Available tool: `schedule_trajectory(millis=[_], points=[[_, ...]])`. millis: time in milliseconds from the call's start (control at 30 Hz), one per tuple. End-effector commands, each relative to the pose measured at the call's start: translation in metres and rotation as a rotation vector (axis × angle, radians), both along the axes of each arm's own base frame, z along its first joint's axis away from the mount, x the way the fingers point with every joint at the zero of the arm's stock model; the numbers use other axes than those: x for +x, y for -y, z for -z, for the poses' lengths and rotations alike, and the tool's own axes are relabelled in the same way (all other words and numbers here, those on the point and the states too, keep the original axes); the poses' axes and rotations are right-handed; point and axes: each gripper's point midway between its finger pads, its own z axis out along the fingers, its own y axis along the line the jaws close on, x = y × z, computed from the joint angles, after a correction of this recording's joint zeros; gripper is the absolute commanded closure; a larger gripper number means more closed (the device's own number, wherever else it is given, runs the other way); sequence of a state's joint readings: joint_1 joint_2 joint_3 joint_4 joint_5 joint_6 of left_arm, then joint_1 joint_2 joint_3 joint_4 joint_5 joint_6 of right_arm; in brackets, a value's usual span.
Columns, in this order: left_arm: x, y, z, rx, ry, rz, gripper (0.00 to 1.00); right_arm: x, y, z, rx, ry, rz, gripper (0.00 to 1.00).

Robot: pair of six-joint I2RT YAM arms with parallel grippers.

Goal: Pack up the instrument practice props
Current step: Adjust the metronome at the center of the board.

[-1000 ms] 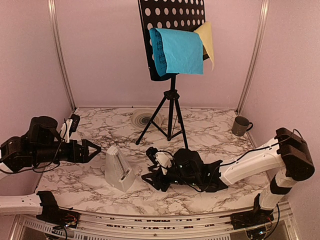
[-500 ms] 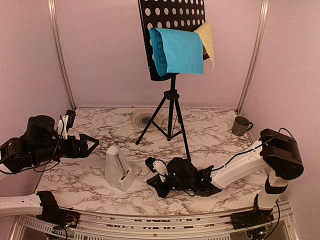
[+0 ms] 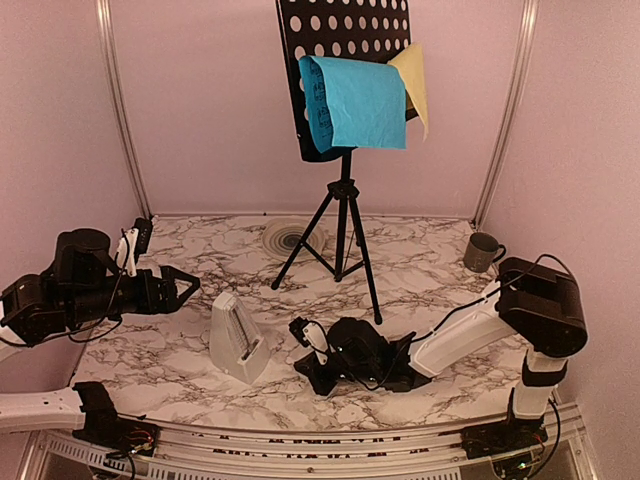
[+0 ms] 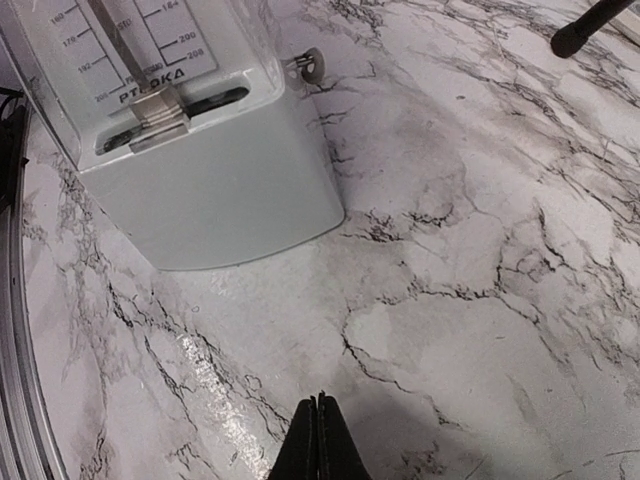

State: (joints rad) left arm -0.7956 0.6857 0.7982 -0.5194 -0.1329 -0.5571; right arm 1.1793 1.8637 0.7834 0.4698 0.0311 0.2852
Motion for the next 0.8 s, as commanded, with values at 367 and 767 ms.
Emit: schedule_trajectory(millis=[367,767], points=[[0.0,0.005,-0.006,-0.037,0.013,0.025,0.01,0.013,-0.015,0.014,-0.015,0.007,0.01,0.91],[0.005,-0.007,-0.007,-0.033,0.0,-0.02,0.01,-0.001,-0.041,0.007,-0.036,0.083,-0.092,0.86]])
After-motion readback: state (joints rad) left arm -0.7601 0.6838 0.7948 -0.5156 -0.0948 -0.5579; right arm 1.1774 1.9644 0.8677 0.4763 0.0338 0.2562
